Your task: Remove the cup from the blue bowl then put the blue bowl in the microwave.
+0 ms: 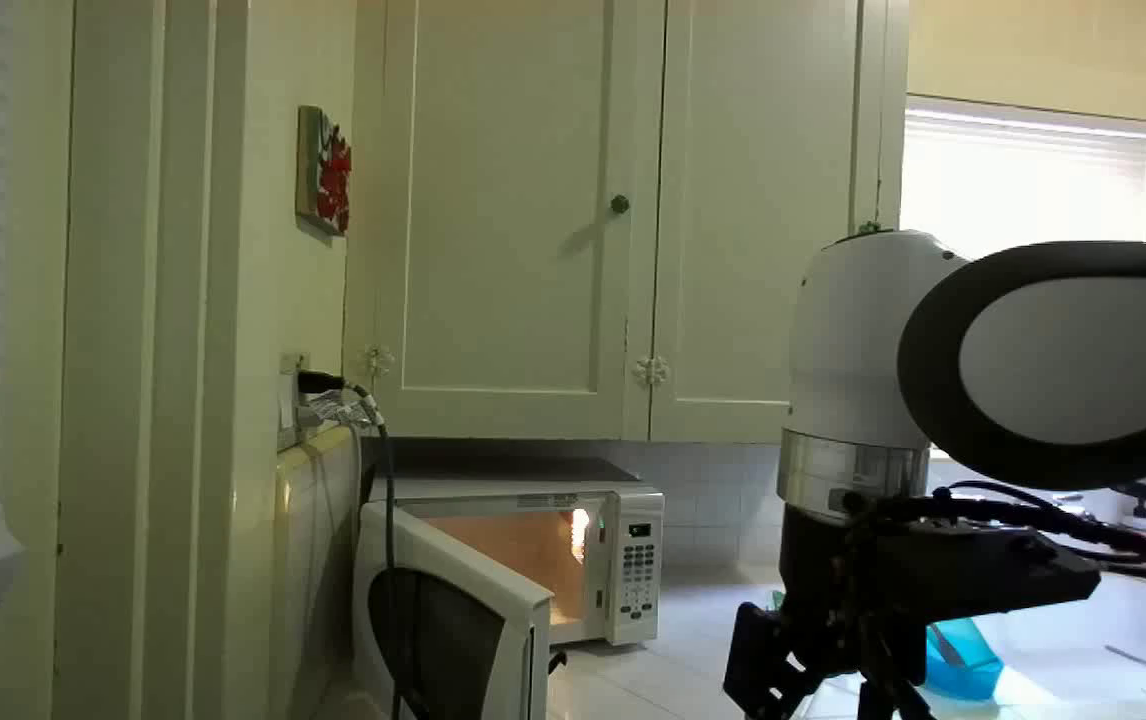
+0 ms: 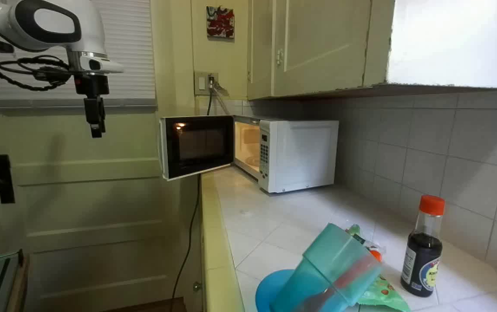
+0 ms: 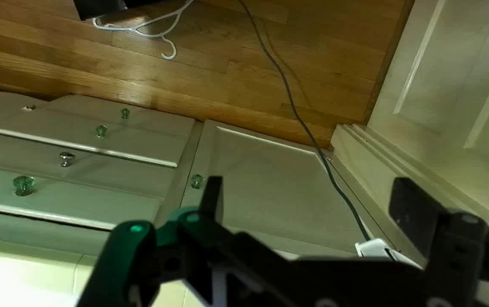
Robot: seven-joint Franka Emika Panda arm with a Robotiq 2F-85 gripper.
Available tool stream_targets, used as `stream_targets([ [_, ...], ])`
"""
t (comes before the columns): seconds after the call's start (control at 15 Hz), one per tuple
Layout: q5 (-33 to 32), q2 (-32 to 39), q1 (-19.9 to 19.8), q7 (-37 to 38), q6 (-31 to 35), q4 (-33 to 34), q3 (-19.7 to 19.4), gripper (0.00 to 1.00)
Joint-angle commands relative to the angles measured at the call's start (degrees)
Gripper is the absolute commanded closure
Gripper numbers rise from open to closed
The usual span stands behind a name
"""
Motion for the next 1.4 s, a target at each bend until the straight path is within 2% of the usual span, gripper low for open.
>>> stream_targets([
  [0.0, 0.07, -0.02, -0.18, -0.11, -0.16, 0.11, 0.1, 0.0],
  [0.27, 0.07, -0.02, -0.18, -0.11, -0.16, 0.11, 0.1, 0.0],
  [0.4, -1.26, -0.47, -1.45, -0.56, 1.55, -0.48, -0.51, 0.0],
  [0.67, -7.69, -1.74, -4.11, -10.53, 0.77, -0.56, -6.97, 0.0],
  [0.87, -11.69, -2.26, -7.27, -17.87, 0.69, -0.29, -13.93, 0.0],
  [1.13, -19.11, -2.85, -14.0, -20.87, 2.26, -0.33, -19.04, 0.0],
  [1.27, -22.18, -1.66, -16.65, -23.28, 0.71, 0.53, -21.25, 0.0],
  [1.33, -19.58, -1.8, -14.91, -21.68, 0.94, 0.61, -20.02, 0.0],
])
